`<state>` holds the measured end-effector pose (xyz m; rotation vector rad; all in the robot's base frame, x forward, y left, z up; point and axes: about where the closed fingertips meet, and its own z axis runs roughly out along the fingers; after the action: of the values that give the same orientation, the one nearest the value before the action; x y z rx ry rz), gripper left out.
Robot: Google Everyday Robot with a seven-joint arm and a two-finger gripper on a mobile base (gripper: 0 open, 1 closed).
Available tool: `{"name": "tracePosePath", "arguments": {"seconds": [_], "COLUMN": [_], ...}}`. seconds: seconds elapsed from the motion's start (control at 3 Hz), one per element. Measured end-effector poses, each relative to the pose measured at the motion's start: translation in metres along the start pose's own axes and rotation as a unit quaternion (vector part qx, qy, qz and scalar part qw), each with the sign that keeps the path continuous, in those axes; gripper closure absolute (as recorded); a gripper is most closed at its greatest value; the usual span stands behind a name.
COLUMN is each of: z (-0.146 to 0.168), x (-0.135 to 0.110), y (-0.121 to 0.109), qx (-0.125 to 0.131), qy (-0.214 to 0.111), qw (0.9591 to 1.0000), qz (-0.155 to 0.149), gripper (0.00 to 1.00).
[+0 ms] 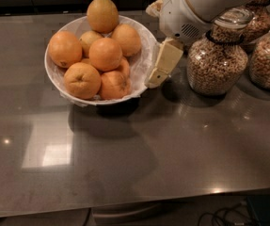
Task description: Pick orange from white bowl
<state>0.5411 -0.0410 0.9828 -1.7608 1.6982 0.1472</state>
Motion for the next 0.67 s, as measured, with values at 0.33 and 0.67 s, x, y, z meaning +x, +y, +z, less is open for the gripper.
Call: {"name": "tracePosePath", "arguments": {"seconds": [0.33,0.67], "z": [0.0048,0.0048], "x": [-0.0122,-0.0123], "y": [-0.0099,-0.0099], "qx": [0.016,0.016], "qy": [-0.027,-0.027], "qw": [0.9995,0.9995], "qz": [-0.002,-0.002], "gripper": [0.15,0.10]}}
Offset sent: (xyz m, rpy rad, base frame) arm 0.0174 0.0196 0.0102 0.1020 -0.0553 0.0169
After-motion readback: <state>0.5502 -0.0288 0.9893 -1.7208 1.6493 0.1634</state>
